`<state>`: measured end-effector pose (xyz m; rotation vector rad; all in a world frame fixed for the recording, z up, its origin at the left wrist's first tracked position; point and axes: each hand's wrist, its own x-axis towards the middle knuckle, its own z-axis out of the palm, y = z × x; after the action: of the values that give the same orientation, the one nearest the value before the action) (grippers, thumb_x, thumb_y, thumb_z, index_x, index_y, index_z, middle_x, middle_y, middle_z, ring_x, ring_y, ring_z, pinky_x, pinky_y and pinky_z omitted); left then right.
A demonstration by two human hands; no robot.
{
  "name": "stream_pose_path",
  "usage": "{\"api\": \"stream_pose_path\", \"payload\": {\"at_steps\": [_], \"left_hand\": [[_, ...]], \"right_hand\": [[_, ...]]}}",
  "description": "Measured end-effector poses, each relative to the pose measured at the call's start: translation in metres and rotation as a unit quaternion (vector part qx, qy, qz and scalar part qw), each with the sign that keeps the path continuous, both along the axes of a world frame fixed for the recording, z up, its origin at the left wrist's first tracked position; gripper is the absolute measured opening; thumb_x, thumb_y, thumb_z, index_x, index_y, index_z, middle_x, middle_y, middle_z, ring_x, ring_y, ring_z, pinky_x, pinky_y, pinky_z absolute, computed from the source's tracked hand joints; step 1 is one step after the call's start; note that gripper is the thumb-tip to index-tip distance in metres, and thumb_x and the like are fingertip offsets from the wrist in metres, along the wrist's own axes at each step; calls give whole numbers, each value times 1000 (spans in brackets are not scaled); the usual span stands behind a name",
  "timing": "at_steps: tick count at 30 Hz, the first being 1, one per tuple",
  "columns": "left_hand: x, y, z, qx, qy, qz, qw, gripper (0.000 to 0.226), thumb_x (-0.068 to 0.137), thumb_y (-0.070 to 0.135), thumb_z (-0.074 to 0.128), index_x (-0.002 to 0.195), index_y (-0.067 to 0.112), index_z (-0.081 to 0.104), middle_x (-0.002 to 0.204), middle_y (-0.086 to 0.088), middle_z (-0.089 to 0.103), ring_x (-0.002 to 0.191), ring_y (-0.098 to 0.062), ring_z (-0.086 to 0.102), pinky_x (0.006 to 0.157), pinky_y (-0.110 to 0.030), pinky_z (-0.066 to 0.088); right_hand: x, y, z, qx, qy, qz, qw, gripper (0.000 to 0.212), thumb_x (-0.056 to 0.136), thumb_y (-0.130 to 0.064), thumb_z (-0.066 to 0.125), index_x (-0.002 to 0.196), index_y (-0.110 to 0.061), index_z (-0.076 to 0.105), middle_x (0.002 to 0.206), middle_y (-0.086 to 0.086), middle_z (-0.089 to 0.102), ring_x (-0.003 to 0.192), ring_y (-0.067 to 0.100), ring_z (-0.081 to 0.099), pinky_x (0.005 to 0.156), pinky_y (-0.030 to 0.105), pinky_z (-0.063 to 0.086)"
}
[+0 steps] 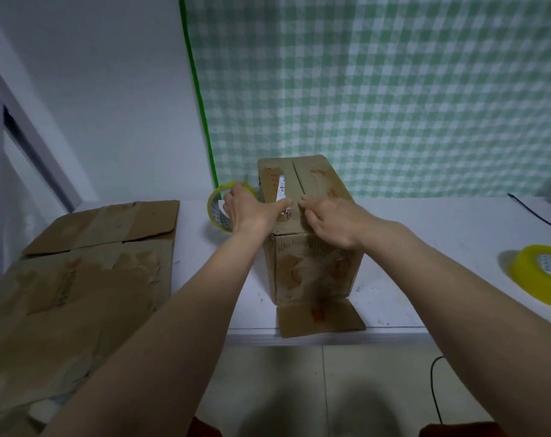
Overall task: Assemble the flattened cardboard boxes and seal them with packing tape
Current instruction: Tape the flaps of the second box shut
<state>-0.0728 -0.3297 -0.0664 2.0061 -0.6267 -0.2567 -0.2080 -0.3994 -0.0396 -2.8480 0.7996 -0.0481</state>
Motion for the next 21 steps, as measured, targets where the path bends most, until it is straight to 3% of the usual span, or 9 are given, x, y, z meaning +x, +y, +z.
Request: {"api": "stream_pose_path", "payload": {"at_steps": [8, 11, 14, 16, 21], "left_hand": [[5, -4, -8, -23, -36, -17, 999, 101, 69, 38, 84, 146, 5, 28, 147, -12, 33, 138, -26, 29, 113, -33, 25], [7, -6, -11, -31, -42, -23, 998, 101, 69, 36, 84, 147, 7, 28, 148, -10, 33, 139, -24, 28, 115, -35, 24], [8, -8, -14, -37, -40, -29, 998, 99, 71, 35, 83, 148, 9, 27, 148, -8, 33, 139, -22, 28, 115, -37, 25], [7, -8, -15, -40, -43, -31, 998, 99, 71, 36, 83, 148, 9, 27, 148, -7, 33, 138, -22, 29, 115, -38, 26], [5, -6, -17, -55, -31, -34, 997, 98, 71, 34, 84, 148, 12, 27, 148, -4, 32, 138, -19, 29, 115, -37, 28]], "right_hand": [[67, -53, 2, 5, 6, -26, 1000, 35, 99, -23, 29, 120, -8, 53, 126, 15, 56, 112, 30, 51, 89, 35, 39], [88, -71, 1, -57, 12, -33, 998, 37, 99, -23, 27, 119, -8, 54, 125, 13, 57, 110, 28, 53, 82, 31, 32], [102, -89, -2, -89, 19, -33, 995, 42, 99, -26, 24, 131, -12, 47, 137, 5, 48, 122, 24, 48, 94, 32, 35], [108, -98, -4, -83, 40, -39, 995, 48, 99, -29, 23, 143, -15, 35, 150, 1, 36, 133, 24, 39, 104, 42, 36], [120, -112, -4, -45, 9, -60, 997, 44, 97, -28, 28, 139, -16, 36, 144, 6, 37, 131, 26, 35, 101, 50, 35]]}}
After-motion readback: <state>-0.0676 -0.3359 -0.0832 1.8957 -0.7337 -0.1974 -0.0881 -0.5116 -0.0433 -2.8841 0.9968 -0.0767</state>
